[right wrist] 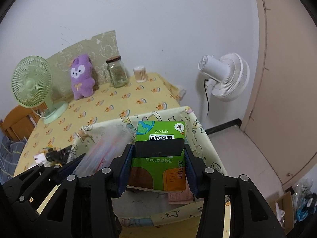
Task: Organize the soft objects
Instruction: 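Release the straw bag into the box with the left tool while the right tool drops the tissue pack, then withdraw both open tools from the box toward the black bundle and white towel, then grasp the white folded towel with the left tool while the right tool grasps the black bundle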
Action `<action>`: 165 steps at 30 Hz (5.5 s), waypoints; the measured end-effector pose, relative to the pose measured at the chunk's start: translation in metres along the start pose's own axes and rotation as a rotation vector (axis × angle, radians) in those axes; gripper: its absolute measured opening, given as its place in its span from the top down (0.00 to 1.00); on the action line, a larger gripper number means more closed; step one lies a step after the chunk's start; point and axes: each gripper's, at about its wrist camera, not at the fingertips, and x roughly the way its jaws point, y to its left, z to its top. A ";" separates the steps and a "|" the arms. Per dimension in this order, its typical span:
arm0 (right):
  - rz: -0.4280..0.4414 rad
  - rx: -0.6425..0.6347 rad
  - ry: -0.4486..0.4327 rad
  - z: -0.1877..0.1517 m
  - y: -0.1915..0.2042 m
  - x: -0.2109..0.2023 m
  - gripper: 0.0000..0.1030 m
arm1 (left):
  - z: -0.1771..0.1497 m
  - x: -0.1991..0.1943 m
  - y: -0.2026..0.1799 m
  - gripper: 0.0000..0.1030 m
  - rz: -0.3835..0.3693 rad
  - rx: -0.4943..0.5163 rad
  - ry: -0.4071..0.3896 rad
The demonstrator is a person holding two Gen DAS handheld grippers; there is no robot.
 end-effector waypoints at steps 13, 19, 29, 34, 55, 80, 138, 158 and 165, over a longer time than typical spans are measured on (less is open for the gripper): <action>0.087 0.020 0.027 0.006 0.006 0.018 0.35 | 0.005 0.005 0.011 0.24 0.036 0.006 0.011; 0.085 0.030 0.012 0.008 0.009 0.016 0.19 | 0.007 0.005 0.013 0.24 0.032 0.003 0.007; 0.053 0.032 0.013 0.007 0.011 0.006 0.13 | 0.005 -0.004 0.012 0.19 0.045 0.000 -0.006; 0.044 0.022 0.003 0.006 0.016 -0.002 0.13 | 0.003 -0.013 0.014 0.17 0.048 -0.003 -0.022; 0.030 -0.030 -0.067 0.010 0.060 -0.047 0.13 | -0.005 -0.063 0.048 0.14 0.073 -0.042 -0.107; 0.097 -0.124 -0.116 0.001 0.139 -0.074 0.11 | -0.034 -0.111 0.111 0.12 0.155 -0.126 -0.174; 0.186 -0.202 0.016 -0.042 0.237 0.044 0.11 | -0.090 -0.030 0.223 0.06 0.225 -0.300 0.019; 0.186 -0.226 0.068 -0.037 0.243 0.090 0.26 | -0.088 0.014 0.242 0.06 0.232 -0.342 0.117; 0.229 -0.214 0.159 -0.042 0.243 0.108 0.50 | -0.091 0.023 0.245 0.08 0.242 -0.352 0.143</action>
